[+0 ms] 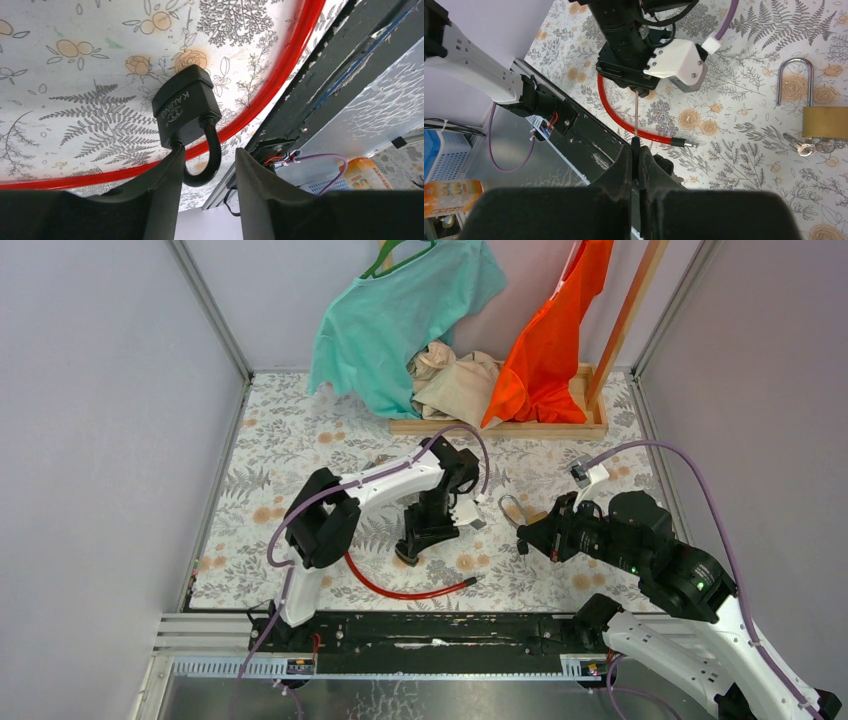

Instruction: Unlock with the key

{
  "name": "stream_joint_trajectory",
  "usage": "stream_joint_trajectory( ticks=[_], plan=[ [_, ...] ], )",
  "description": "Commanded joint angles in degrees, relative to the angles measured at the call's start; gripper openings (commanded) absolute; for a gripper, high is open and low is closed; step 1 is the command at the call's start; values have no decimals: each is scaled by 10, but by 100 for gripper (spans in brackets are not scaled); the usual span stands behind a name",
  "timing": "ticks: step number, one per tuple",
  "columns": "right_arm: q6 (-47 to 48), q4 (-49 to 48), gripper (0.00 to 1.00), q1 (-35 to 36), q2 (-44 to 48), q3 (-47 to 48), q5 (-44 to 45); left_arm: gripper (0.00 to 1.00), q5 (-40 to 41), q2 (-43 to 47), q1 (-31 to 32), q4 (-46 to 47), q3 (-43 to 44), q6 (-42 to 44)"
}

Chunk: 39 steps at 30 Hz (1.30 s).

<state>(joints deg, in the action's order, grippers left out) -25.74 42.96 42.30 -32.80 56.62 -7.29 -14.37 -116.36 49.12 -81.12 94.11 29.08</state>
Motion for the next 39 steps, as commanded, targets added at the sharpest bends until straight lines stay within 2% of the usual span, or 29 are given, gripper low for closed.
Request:
stream_joint_trajectory(
  ticks=[1,6,9,15,18,26,30,34,39],
  plan=[
    [8,-35,0,-2,0,7,-21,51,21,-18,0,-18,39,2],
    [9,-34,0,-2,4,9,-22,72,44,-7,7,-2,51,10],
    [11,-29,0,-3,7,12,-18,77,60,19,25,18,27,30],
    [18,-22,0,-2,7,28,-8,90,124,89,74,104,-115,113],
    [18,-19,0,-2,7,35,-2,89,167,95,79,148,-154,123],
    [18,-18,0,-2,5,43,2,83,219,84,86,241,-174,106],
    [19,-18,0,-2,4,43,3,77,227,73,90,248,-181,100],
    [21,-16,0,-2,1,46,7,77,219,83,96,251,-218,112],
    [23,-20,0,-2,-2,46,7,69,232,87,97,256,-231,105]
  ],
)
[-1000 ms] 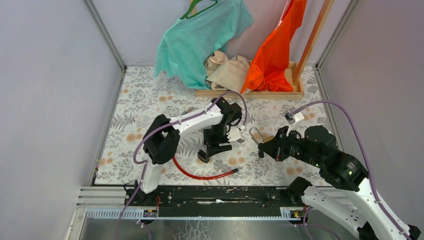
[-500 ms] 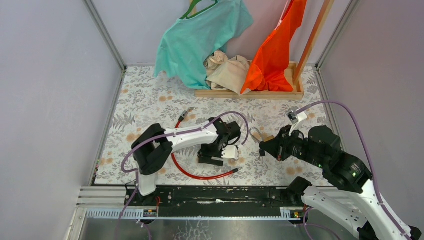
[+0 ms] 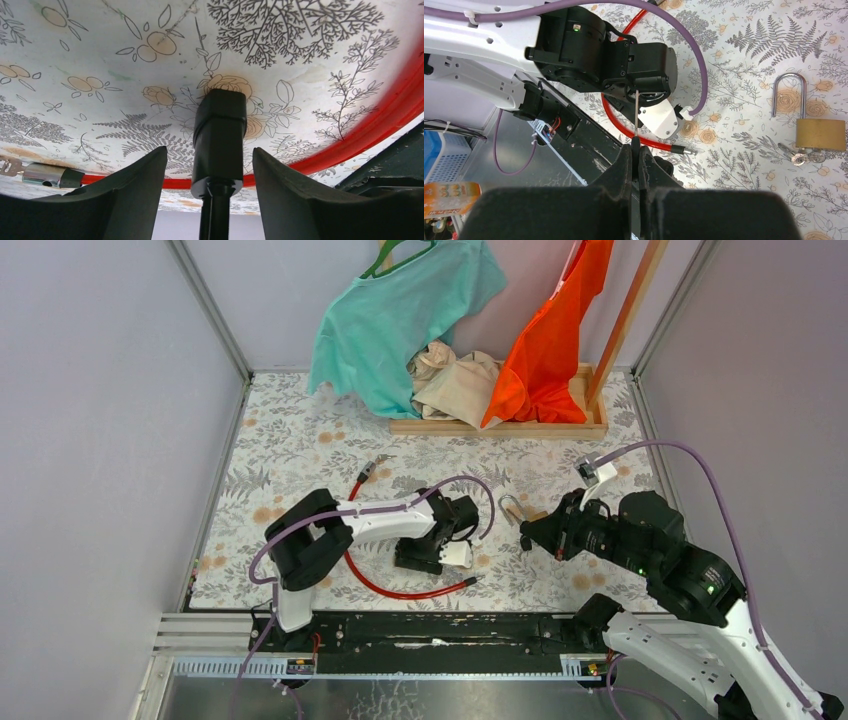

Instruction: Unlock with the key

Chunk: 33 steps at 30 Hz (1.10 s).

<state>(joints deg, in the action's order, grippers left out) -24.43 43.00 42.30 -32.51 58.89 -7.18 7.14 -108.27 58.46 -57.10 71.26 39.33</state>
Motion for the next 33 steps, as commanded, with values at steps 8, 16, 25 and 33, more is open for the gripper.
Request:
stream_joint_trajectory(
  ticks=[8,16,25,33],
  plan=[
    [10,-24,0,-2,-6,25,-2,60,0,-21,4,11,35,-26],
    [9,-26,0,-2,-3,19,-7,63,-4,-26,4,2,32,-30],
    [14,-27,0,-2,-4,22,-11,17,-7,-46,0,4,40,-48],
    [26,-44,0,-2,-19,25,-16,0,-139,-24,-118,-53,140,-44]
  ],
)
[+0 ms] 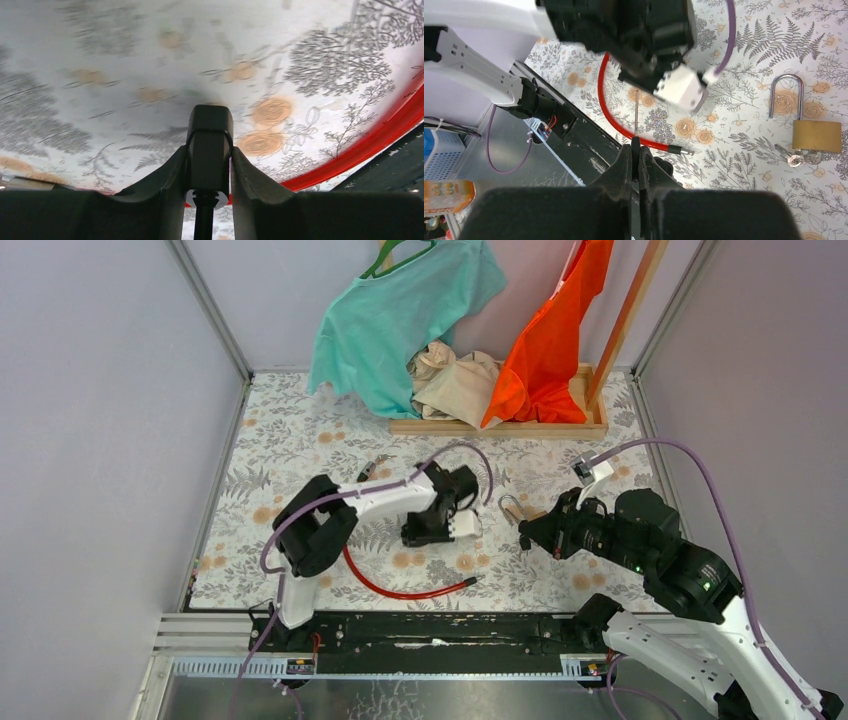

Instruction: Unlock with the key

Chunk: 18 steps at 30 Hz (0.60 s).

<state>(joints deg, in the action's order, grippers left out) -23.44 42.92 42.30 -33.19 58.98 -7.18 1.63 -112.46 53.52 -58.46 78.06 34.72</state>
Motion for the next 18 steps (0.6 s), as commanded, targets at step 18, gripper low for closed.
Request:
stream_joint_trajectory(
  ticks=[18],
  plan=[
    [115,-193,0,-2,-108,1,-215,0,-918,216,-324,-244,178,324]
  ],
)
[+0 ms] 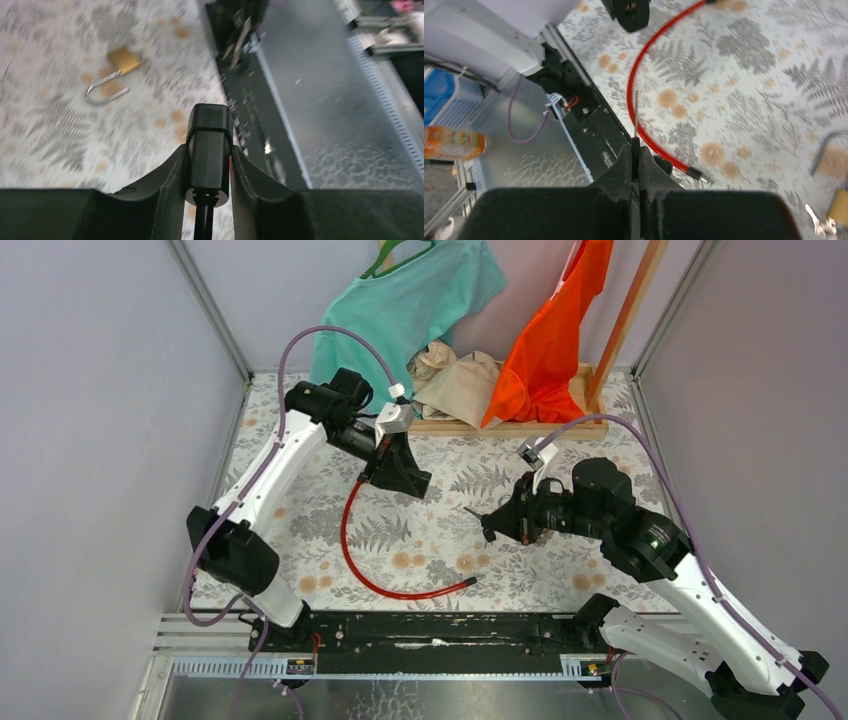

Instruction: Unlock with the key

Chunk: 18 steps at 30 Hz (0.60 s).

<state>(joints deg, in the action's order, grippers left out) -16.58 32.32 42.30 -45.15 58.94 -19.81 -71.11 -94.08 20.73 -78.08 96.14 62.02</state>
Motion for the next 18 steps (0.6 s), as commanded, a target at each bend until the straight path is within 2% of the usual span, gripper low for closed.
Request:
stream_joint_trajectory(
  ticks=[1,3,5,8,14,18],
  plan=[
    [53,-99,0,-2,12,0,-104,0,-203,40,4,-42,0,35],
    [72,-108,0,-2,8,3,-130,0,-236,68,5,52,-11,-55],
    [92,-98,0,-2,-2,19,-153,0,-244,104,14,172,-44,-193],
    [109,-89,0,-2,-7,36,-175,0,-244,106,30,185,-41,-249],
    [126,-87,0,-2,-6,59,-191,0,-244,117,41,185,-53,-267],
    [120,-101,0,-2,-6,66,-209,0,-245,124,55,186,-45,-317]
  ],
)
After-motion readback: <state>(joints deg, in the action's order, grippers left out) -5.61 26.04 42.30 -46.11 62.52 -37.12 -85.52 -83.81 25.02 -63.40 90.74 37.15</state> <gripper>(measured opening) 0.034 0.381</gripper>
